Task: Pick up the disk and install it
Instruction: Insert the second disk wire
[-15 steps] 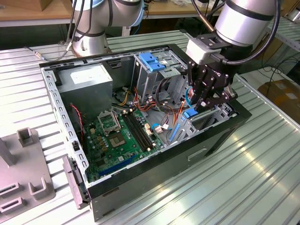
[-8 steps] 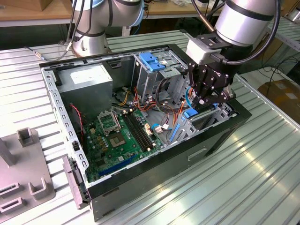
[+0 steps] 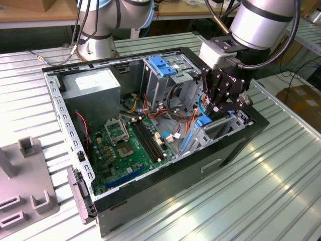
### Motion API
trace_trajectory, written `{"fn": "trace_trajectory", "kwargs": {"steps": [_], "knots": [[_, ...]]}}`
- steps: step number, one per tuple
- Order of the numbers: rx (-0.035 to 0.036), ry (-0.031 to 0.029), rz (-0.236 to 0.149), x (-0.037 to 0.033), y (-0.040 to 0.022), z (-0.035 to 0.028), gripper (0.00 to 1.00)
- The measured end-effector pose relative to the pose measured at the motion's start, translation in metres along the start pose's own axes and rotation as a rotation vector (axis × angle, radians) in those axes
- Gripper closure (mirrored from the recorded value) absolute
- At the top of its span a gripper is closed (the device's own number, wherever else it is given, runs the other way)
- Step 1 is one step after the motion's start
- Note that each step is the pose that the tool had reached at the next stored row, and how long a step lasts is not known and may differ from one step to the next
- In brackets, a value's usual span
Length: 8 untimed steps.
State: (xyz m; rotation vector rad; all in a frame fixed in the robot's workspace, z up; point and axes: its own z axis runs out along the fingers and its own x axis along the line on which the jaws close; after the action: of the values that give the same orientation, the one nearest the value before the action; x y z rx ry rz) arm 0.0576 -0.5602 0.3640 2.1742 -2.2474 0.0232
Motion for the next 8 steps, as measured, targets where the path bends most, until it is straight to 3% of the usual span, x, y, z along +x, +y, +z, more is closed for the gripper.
{"fn": "trace_trajectory", "kwargs": {"steps": [5, 8], "knots": [[0.0000, 0.0009, 0.000, 0.0000, -0.0009, 0.0000, 0.89], [0.0001, 0.0021, 0.000, -0.0003, -0.0094, 0.0002, 0.89]]}}
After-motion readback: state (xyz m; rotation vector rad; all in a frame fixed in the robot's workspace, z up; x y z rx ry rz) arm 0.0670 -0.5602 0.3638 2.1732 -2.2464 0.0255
